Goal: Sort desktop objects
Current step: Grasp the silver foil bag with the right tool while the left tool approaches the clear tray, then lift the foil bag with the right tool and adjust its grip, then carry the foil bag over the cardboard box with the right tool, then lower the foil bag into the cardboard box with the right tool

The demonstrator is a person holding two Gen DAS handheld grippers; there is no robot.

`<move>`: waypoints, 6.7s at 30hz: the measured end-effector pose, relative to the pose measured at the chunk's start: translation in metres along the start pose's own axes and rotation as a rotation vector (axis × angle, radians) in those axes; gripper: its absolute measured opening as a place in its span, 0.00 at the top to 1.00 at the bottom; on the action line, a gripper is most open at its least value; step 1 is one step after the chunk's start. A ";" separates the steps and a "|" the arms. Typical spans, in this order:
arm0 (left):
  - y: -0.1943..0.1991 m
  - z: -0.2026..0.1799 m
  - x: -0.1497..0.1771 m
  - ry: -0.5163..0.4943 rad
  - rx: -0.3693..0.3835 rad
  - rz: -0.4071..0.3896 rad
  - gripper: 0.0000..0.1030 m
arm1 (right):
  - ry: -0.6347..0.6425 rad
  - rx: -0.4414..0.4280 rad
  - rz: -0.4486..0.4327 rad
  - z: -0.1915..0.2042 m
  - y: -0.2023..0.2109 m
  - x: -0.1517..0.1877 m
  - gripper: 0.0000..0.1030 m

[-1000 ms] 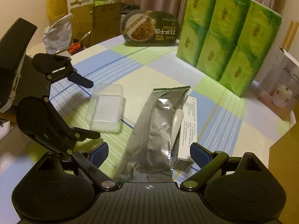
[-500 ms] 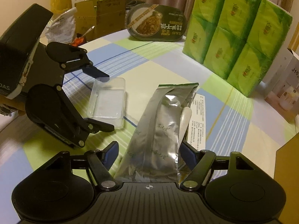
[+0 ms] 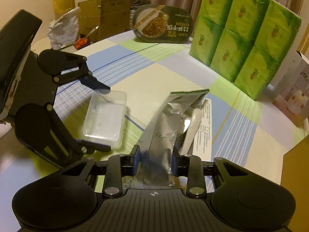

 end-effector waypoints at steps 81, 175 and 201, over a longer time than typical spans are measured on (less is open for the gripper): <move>0.065 -0.144 0.010 -0.050 0.205 0.055 0.16 | -0.042 -0.084 0.294 0.018 0.090 0.148 0.38; 0.140 -0.291 -0.220 -0.212 0.148 -0.125 0.16 | -0.380 0.196 -0.174 -0.159 0.327 0.141 0.65; 0.033 -0.308 -0.297 -0.317 0.203 -0.107 0.16 | -0.471 0.185 -0.141 -0.266 0.283 0.140 0.65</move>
Point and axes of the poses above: each gripper's, at about its wrist camera, not at the fingertips, and y roughly against the way its jaws point, z to its left, x to its underside, the point moved 7 cm from there along -y, roughly the way its jaws point, and after that the axes turned 1 degree about y, right-handed, at the moved point
